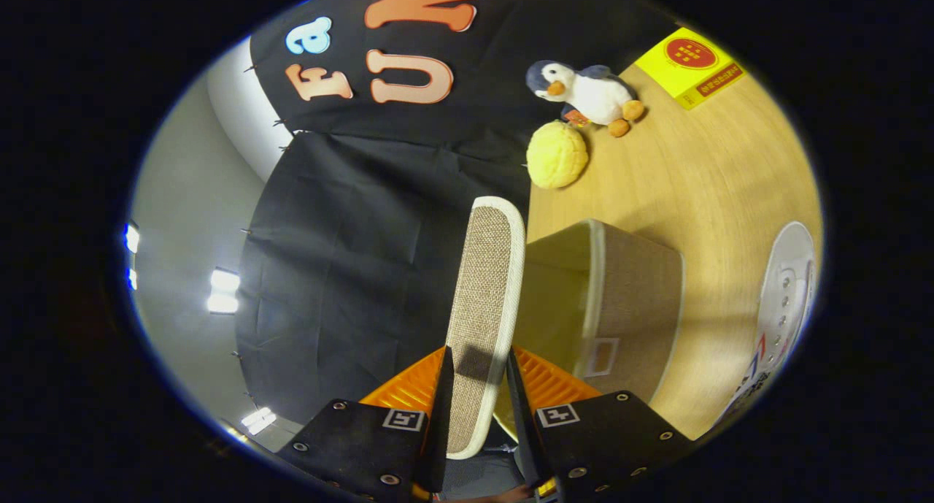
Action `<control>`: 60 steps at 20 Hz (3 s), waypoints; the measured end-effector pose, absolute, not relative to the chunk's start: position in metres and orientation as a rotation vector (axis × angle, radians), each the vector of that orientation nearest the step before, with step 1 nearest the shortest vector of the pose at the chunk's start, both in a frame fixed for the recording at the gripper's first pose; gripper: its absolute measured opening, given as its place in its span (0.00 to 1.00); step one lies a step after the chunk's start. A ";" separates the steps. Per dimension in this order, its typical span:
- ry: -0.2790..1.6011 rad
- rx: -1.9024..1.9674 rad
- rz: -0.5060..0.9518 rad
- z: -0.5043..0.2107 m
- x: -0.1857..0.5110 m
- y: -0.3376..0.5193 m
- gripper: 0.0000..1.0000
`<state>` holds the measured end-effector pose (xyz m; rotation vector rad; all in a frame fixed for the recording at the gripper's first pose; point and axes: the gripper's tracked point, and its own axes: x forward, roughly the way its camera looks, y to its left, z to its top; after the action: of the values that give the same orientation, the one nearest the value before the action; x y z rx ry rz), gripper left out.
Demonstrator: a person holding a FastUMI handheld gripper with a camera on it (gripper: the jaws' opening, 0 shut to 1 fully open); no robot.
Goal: Open the storage box then place both shoes into the box .Put the left shoe in first, then the right shoe, with the right side of both shoes facing outward in a uniform manner.
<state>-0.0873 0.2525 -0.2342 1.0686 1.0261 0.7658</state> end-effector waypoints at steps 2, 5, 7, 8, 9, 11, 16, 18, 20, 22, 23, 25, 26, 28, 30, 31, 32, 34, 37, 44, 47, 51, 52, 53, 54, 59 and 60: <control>0.977 1.069 0.831 -0.208 -0.081 0.271 0.41; 0.968 0.993 0.881 -0.199 -0.076 0.299 0.41; 0.979 0.981 0.908 -0.195 -0.074 0.321 0.42; 0.976 0.974 0.911 -0.191 -0.075 0.328 0.42; 0.966 0.954 0.893 -0.192 -0.070 0.335 0.37; 0.951 0.927 0.867 -0.190 -0.063 0.350 0.24; 0.985 0.856 0.887 -0.180 -0.062 0.403 0.16; 1.002 0.819 0.887 -0.184 -0.064 0.424 0.17; 1.020 0.798 0.888 -0.189 -0.064 0.449 0.17; 1.040 0.780 0.876 -0.197 -0.062 0.474 0.17; 1.051 0.776 0.874 -0.203 -0.063 0.484 0.17; 1.077 0.766 0.870 -0.211 -0.063 0.501 0.15; 1.088 0.763 0.871 -0.213 -0.068 0.502 0.15; 1.130 0.758 0.860 -0.222 -0.073 0.508 0.26; 1.149 0.741 0.861 -0.226 -0.076 0.508 0.46; 1.136 0.719 0.857 -0.227 -0.074 0.500 0.60; 1.118 0.692 0.850 -0.228 -0.074 0.490 0.65; 1.087 0.635 0.833 -0.233 -0.074 0.460 0.77; 1.027 0.541 0.776 -0.245 -0.067 0.401 0.86; 0.912 0.333 0.551 -0.276 -0.073 0.238 0.90; 0.898 0.254 0.448 -0.294 -0.079 0.177 0.91; 0.939 0.171 0.301 -0.329 -0.099 0.105 0.91; 0.953 0.143 0.270 -0.338 -0.104 0.090 0.91; 0.966 0.112 0.245 -0.346 -0.109 0.078 0.91; 0.983 0.079 0.228 -0.353 -0.117 0.068 0.91; 1.085 0.006 0.201 -0.388 -0.151 0.036 0.82; 1.100 -0.007 0.198 -0.394 -0.156 0.032 0.82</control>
<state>-0.1558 0.0321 -0.3942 -0.0068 1.1000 0.1985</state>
